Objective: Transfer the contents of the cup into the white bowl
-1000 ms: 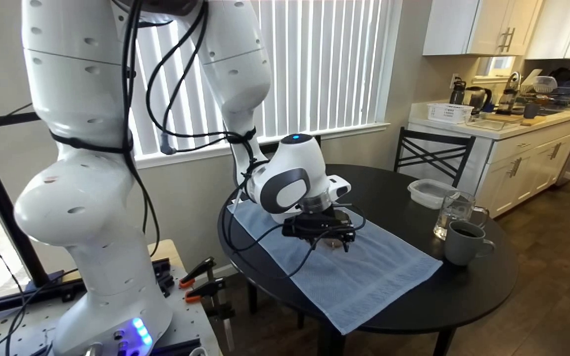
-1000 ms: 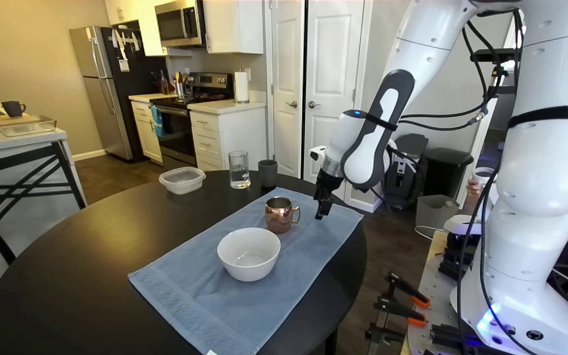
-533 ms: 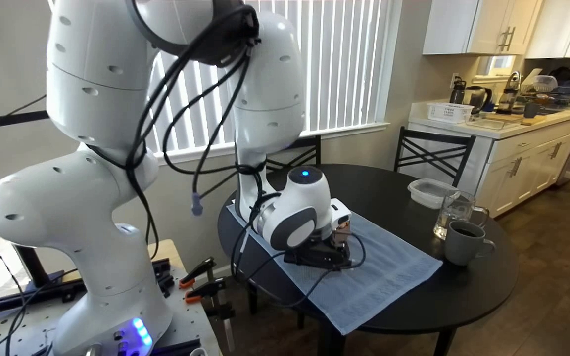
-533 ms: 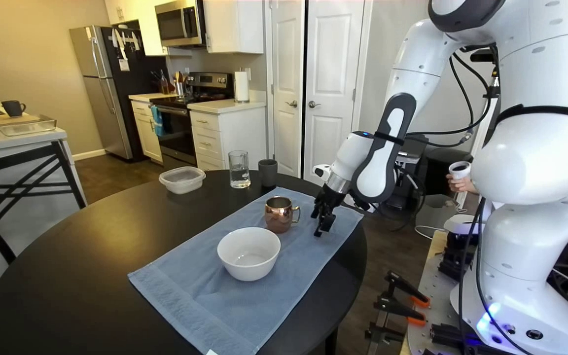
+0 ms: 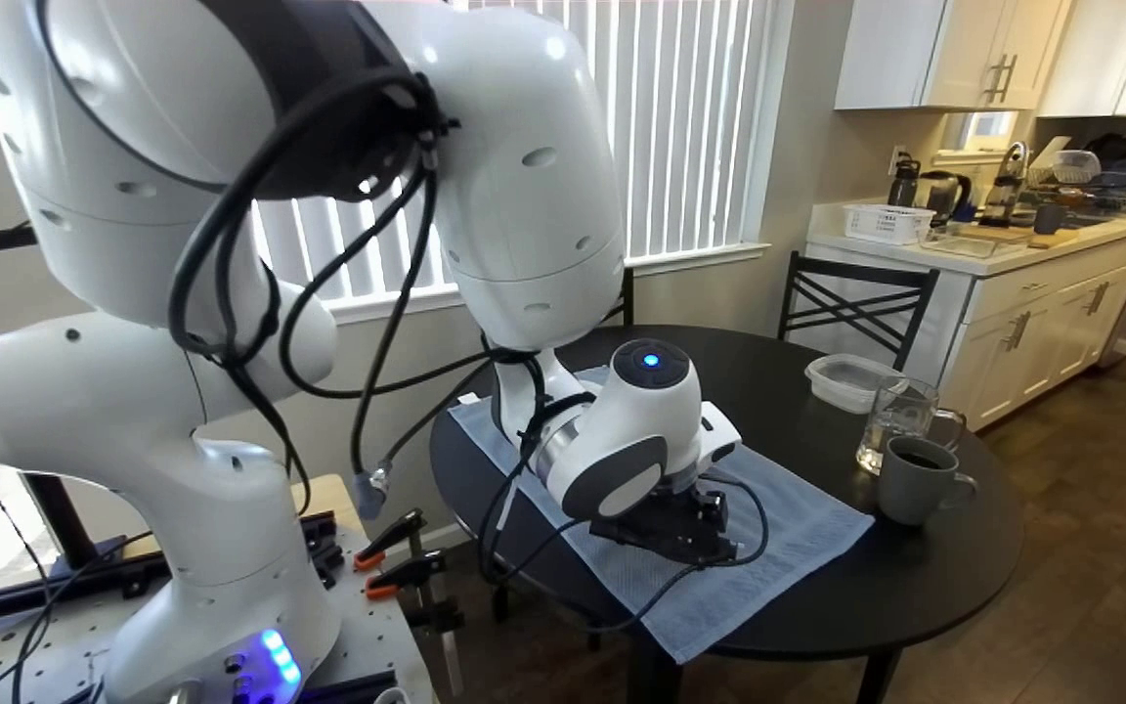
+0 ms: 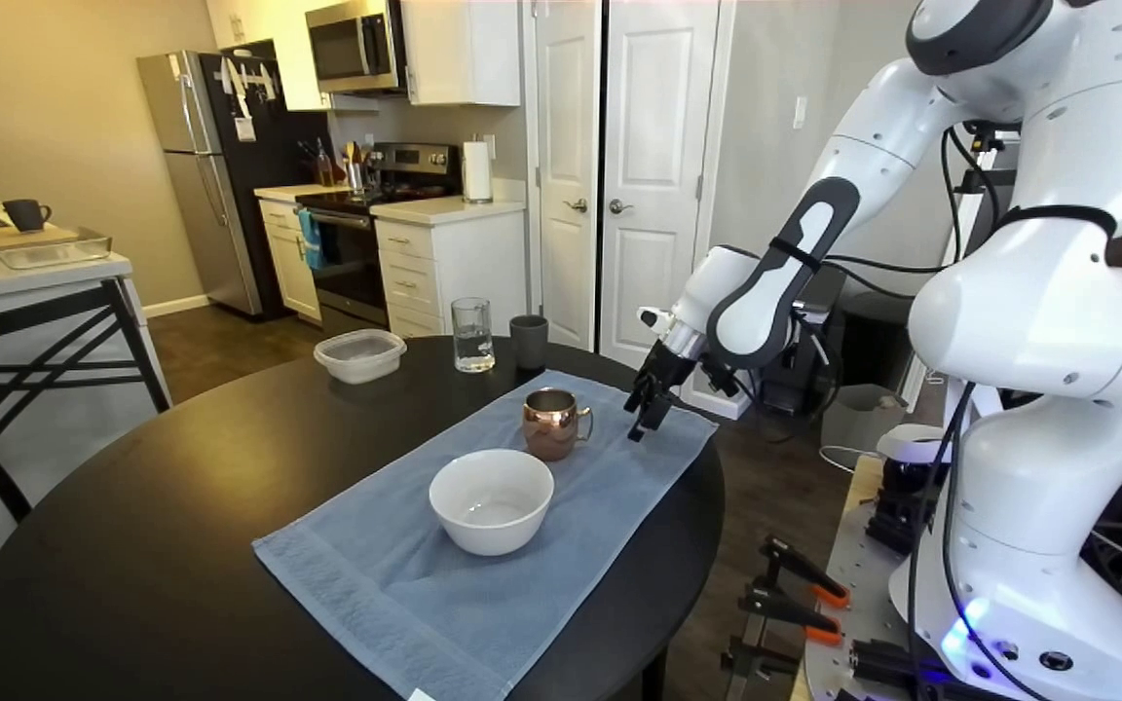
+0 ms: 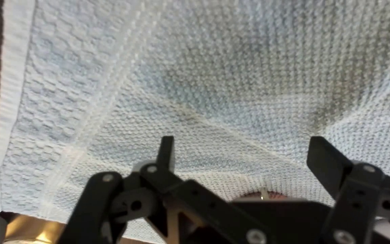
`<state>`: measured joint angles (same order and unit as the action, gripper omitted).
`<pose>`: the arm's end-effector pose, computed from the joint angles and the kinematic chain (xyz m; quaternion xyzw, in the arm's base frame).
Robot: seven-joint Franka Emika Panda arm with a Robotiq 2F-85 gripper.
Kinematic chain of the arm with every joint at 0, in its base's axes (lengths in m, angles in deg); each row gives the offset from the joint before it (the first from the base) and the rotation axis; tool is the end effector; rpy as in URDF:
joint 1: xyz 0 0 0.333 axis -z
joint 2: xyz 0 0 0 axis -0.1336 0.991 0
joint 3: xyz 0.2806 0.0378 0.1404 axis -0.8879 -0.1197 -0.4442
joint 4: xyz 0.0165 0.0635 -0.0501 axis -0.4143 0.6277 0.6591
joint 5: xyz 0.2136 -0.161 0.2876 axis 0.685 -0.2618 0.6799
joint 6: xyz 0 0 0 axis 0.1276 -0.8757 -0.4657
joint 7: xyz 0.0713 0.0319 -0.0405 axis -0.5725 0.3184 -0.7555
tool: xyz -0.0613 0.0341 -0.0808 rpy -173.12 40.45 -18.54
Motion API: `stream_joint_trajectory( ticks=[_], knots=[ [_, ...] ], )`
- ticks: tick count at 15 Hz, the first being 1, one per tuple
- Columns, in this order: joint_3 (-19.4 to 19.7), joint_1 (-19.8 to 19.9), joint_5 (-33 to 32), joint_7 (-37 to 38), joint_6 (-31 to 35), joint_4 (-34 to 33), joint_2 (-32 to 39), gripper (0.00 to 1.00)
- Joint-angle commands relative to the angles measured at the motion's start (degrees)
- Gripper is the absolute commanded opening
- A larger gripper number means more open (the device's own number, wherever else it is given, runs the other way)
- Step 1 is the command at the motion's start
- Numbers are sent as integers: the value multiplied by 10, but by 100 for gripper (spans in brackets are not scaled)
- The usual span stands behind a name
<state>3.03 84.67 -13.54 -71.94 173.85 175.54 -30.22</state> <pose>0.4205 -0.1567 0.1595 -0.9344 -0.2780 -0.2168 0.0515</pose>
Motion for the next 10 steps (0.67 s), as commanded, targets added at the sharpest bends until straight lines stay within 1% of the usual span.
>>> stream_joint_trajectory(
  ticks=[1, 5, 7, 8, 10],
  knots=[
    [-4, 7, -2, 0, -1, 0, 0, 100],
    [-9, 7, -2, 0, -1, 2, 0, 100],
    [9, -11, -1, 4, 6, -1, -5, 100],
    [11, -14, 0, 3, 2, -6, -3, 100],
    [-1, -9, 1, 1, -13, -16, 3, 100]
  ],
)
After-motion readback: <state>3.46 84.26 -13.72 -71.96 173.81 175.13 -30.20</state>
